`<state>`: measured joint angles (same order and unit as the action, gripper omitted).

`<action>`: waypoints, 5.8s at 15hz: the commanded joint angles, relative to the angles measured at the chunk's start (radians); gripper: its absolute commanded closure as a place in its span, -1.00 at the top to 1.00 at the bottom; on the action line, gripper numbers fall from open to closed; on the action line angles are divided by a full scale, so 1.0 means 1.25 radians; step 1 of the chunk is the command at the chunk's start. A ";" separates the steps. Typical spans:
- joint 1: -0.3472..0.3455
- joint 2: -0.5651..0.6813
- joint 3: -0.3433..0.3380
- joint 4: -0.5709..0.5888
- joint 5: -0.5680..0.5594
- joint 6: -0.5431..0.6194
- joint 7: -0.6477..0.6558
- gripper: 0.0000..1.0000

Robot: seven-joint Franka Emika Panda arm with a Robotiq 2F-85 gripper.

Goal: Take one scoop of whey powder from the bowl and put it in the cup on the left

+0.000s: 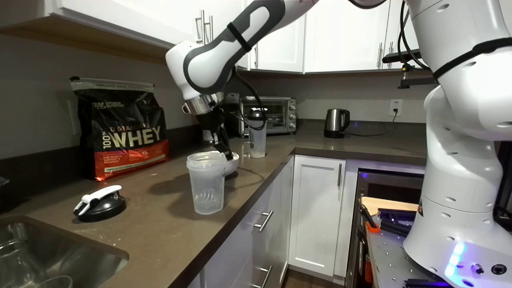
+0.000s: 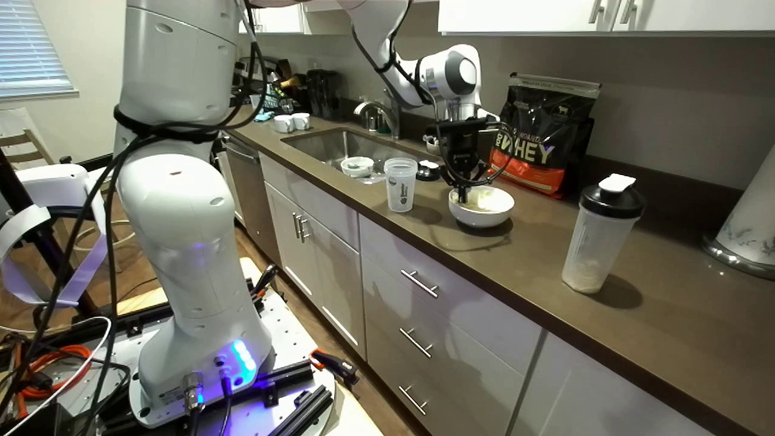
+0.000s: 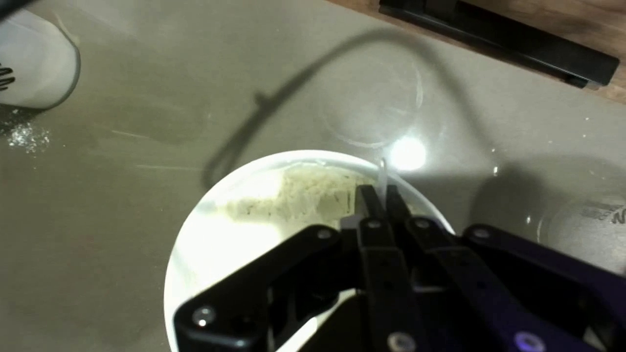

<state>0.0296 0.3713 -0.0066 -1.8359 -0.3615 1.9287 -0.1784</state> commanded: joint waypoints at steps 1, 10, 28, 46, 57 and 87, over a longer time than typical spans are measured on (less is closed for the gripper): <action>-0.024 0.027 0.007 0.051 0.059 -0.048 -0.045 -0.98; -0.056 0.049 0.006 0.088 0.156 -0.070 -0.054 -0.98; -0.090 0.075 0.007 0.167 0.244 -0.168 -0.084 -0.98; -0.104 -0.002 0.005 0.121 0.302 -0.161 -0.108 -0.98; -0.111 -0.085 0.000 0.048 0.343 -0.151 -0.127 -0.98; -0.013 -0.255 0.041 -0.068 0.334 -0.137 -0.134 -0.98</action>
<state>0.0072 0.0997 0.0397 -1.8709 0.0465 1.7449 -0.3150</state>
